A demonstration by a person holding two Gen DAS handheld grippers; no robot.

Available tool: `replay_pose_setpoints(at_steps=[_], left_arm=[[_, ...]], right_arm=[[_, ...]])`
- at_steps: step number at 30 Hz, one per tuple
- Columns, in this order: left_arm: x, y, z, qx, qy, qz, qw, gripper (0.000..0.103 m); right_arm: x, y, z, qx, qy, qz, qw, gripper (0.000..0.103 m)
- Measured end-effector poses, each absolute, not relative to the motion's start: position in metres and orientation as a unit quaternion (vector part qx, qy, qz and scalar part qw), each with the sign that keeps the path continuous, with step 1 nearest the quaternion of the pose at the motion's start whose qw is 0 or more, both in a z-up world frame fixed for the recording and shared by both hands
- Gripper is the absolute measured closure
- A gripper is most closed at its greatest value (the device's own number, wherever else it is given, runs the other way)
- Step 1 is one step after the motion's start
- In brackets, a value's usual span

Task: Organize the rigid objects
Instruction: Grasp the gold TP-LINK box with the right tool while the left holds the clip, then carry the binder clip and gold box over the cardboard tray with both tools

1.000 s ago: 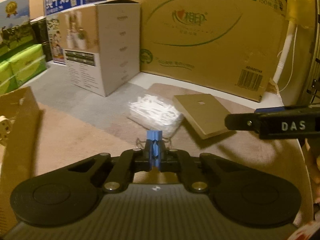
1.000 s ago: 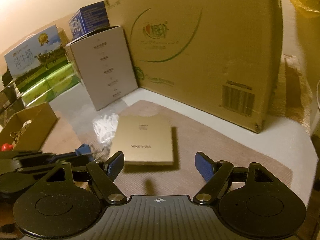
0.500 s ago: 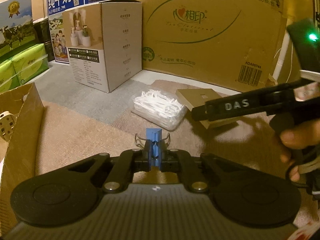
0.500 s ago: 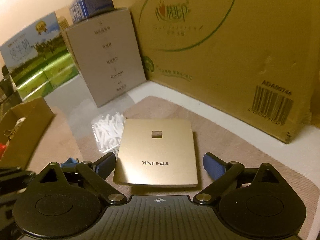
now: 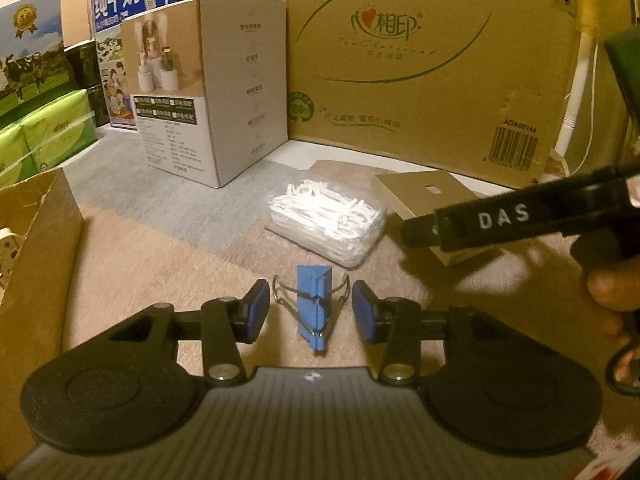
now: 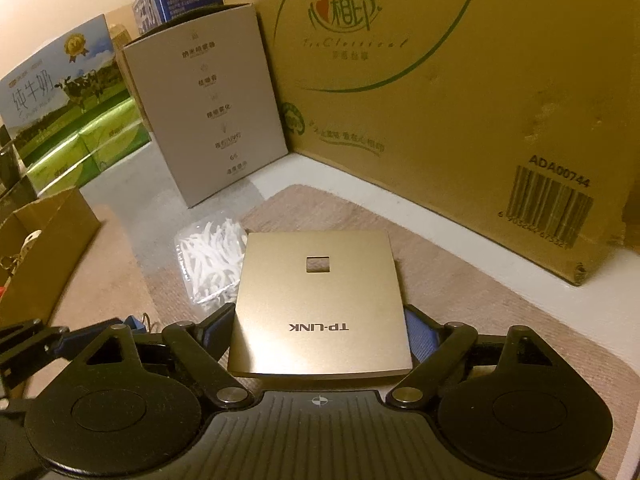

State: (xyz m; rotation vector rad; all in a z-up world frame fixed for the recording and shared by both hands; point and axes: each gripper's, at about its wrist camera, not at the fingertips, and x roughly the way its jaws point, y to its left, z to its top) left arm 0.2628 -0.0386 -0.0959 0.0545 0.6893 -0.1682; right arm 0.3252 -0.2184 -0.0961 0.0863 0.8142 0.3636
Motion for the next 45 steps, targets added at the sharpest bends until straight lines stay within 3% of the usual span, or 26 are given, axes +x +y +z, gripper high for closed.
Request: replay_pose_setpoints(at_steps=[3, 7, 13, 45], left_arm=[[0.265, -0.038, -0.094, 0.028, 0.336, -0.085, 0.938, 0.062], [0.266, -0.037, -0.091, 0.026, 0.334, -0.087, 0.938, 0.08], [0.263, -0.035, -0.086, 0.021, 0.332, -0.091, 0.939, 0.087], [0.113, 0.008, -0.007, -0.002, 0.301, -0.092, 0.949, 0.088]], right_arm=[[0.319, -0.222, -0.093, 0.046, 0.385, 0.173, 0.905, 0.018], [0.313, -0.225, -0.089, 0.052, 0.38, 0.171, 0.907, 0.018], [0.304, -0.224, -0.083, 0.053, 0.375, 0.173, 0.909, 0.018], [0.145, -0.212, -0.021, 0.07, 0.355, 0.136, 0.922, 0.018]])
